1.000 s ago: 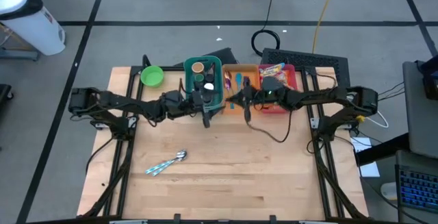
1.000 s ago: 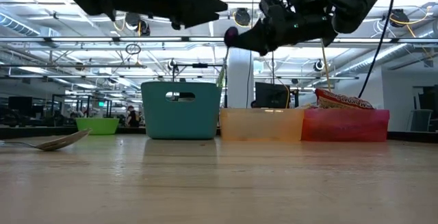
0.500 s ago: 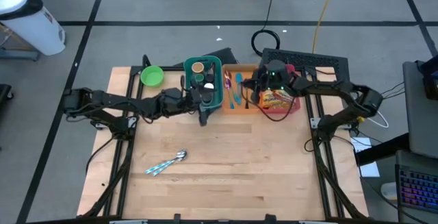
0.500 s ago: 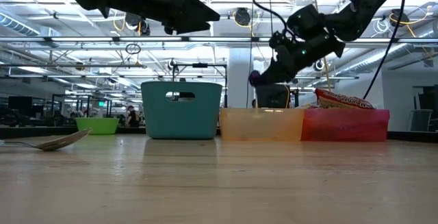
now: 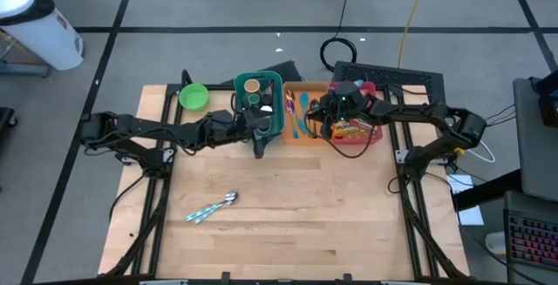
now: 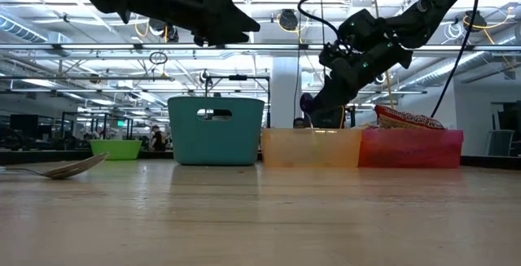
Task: Pick & Place Food Item
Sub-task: Put the purple spoon into the orange bin
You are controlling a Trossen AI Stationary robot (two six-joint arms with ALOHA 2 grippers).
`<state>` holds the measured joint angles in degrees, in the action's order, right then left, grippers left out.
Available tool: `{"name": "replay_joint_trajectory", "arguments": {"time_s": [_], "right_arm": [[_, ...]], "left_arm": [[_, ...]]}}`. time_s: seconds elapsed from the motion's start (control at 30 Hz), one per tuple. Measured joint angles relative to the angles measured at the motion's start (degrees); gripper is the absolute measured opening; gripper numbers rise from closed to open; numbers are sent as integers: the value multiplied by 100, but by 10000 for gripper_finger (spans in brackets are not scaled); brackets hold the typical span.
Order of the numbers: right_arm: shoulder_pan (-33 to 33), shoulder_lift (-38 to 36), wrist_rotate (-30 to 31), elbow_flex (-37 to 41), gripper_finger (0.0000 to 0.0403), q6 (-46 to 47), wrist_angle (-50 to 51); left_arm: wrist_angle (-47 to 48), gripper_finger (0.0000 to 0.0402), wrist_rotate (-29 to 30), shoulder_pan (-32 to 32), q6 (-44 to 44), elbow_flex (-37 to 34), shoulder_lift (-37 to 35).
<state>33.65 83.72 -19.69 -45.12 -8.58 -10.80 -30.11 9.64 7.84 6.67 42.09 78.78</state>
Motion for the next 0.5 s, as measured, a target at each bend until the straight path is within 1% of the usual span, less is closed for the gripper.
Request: {"name": "replay_joint_trajectory", "arguments": {"time_s": [0.5], "right_arm": [[-7, 0, 7, 0, 6, 361, 389]], "left_arm": [[42, 340, -1, 2, -101, 0, 0]]}}
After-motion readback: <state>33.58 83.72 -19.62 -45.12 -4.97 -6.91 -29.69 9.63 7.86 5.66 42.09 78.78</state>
